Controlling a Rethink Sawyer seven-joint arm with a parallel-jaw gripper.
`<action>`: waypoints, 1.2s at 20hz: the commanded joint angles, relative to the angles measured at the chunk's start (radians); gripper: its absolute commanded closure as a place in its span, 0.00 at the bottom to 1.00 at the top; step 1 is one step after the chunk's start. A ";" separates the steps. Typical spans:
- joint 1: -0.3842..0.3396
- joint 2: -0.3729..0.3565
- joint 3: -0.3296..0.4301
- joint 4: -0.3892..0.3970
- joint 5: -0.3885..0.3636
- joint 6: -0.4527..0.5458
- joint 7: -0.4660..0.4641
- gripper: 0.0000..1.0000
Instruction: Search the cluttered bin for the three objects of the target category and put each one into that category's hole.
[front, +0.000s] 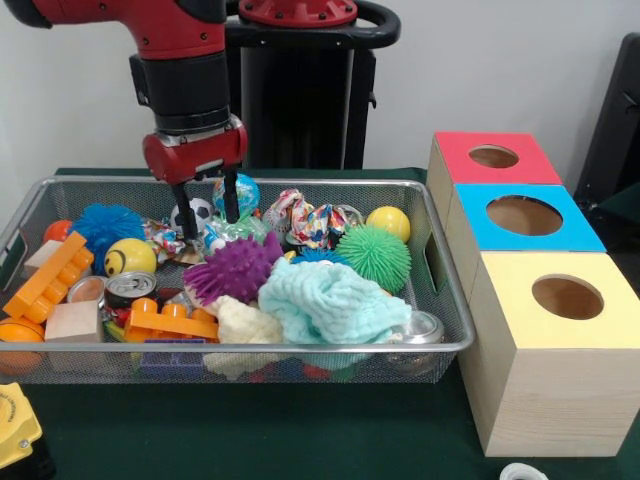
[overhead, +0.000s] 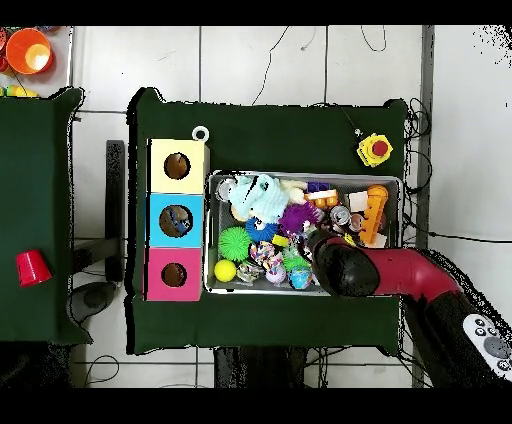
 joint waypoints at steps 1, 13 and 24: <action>-0.034 0.053 -0.074 -0.042 -0.003 0.142 0.052 0.00; -0.042 0.143 -0.072 -0.101 0.061 0.217 0.055 0.00; -0.051 0.148 -0.011 -0.103 0.107 0.255 0.009 0.00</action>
